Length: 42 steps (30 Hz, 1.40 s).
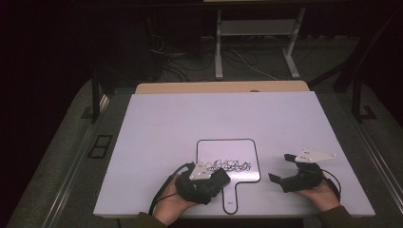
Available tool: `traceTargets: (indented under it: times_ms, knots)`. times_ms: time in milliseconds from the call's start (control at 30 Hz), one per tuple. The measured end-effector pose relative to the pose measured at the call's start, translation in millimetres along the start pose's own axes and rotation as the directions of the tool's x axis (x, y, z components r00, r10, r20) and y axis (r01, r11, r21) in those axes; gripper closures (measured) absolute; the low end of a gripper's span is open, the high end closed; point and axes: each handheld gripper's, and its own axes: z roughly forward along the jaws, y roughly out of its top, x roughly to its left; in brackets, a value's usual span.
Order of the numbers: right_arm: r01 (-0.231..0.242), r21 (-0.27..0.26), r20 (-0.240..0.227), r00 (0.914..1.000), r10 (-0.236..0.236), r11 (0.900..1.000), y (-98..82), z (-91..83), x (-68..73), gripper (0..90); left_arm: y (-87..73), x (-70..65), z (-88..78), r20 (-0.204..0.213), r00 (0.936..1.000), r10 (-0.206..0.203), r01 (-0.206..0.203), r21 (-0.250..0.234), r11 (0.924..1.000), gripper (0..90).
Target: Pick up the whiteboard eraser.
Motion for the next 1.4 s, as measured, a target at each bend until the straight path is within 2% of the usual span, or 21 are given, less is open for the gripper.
traceTargets:
  times_ms: [500, 633, 1100, 1400]
  knots:
    - [0.000, -0.001, -0.002, 1.0000, 0.000, 1.000, 0.0, 0.1, 0.1, 0.0, 0.8, -0.4, -0.5, -0.004, 0.9999, -0.017, 0.017, 0.003, 0.9999, 38.2]
    - [0.000, 0.000, -0.002, 1.0000, 0.000, 1.000, 0.0, 0.0, 0.2, 0.0, 1.9, 0.0, -1.5, -0.006, 1.0000, -0.005, 0.005, 0.021, 0.9998, 38.5]
    - [-0.001, 0.000, -0.003, 1.0000, 0.001, 1.000, 0.0, 0.0, 0.2, 0.0, 1.0, 0.6, -0.5, -0.001, 0.9999, -0.016, 0.016, 0.019, 0.9997, 37.9]
    - [0.000, -0.001, -0.003, 1.0000, 0.000, 1.000, 0.0, -0.2, 0.1, 0.0, 1.8, -2.1, 0.2, -0.017, 0.9998, 0.007, -0.007, 0.027, 0.9996, 37.6]
